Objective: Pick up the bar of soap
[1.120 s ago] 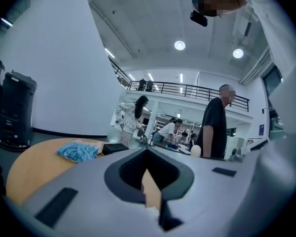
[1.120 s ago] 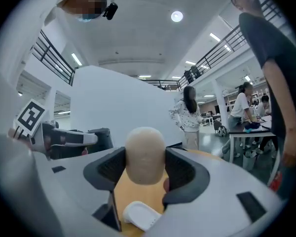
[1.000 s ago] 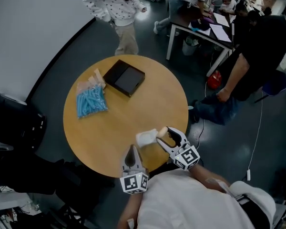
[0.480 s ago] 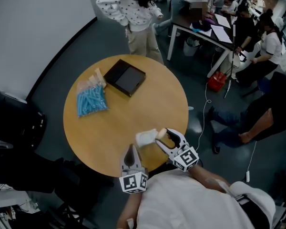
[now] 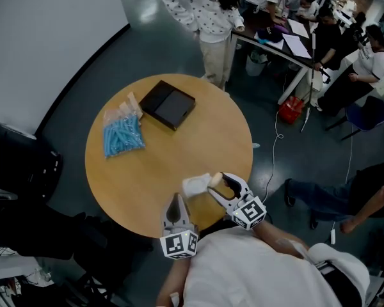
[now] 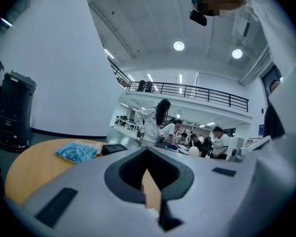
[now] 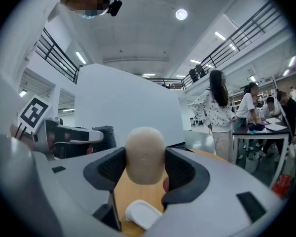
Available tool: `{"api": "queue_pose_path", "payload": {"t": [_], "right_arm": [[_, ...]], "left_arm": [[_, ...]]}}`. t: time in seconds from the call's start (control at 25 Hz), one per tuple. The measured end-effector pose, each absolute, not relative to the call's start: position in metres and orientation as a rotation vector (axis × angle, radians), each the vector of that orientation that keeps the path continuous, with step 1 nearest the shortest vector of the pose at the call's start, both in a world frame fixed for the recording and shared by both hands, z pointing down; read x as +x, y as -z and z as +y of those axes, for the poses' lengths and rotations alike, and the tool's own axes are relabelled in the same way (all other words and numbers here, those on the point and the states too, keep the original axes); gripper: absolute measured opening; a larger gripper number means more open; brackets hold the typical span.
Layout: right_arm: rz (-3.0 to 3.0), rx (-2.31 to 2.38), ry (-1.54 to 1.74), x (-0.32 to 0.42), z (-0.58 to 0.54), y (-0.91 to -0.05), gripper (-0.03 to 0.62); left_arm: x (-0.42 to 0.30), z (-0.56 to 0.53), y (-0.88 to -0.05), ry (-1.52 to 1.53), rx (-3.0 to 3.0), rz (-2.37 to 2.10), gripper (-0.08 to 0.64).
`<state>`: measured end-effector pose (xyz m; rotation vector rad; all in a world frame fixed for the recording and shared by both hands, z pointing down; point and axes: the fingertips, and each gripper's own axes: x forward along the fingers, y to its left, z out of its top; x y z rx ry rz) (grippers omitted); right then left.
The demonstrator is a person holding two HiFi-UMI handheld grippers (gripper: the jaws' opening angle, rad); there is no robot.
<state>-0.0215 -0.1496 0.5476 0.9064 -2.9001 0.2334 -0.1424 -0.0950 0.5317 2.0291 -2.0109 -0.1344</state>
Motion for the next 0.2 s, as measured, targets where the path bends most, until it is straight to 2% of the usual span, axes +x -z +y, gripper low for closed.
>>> {"api": "queue_pose_path", "payload": {"t": [0.2], "right_arm": [[-2.901,0.901,-0.239,-0.0227,-0.1509,-0.5484,0.259]], "left_arm": [[-0.1429,-0.0973,-0.5319,0.129,2.033,-2.01,0.006]]}}
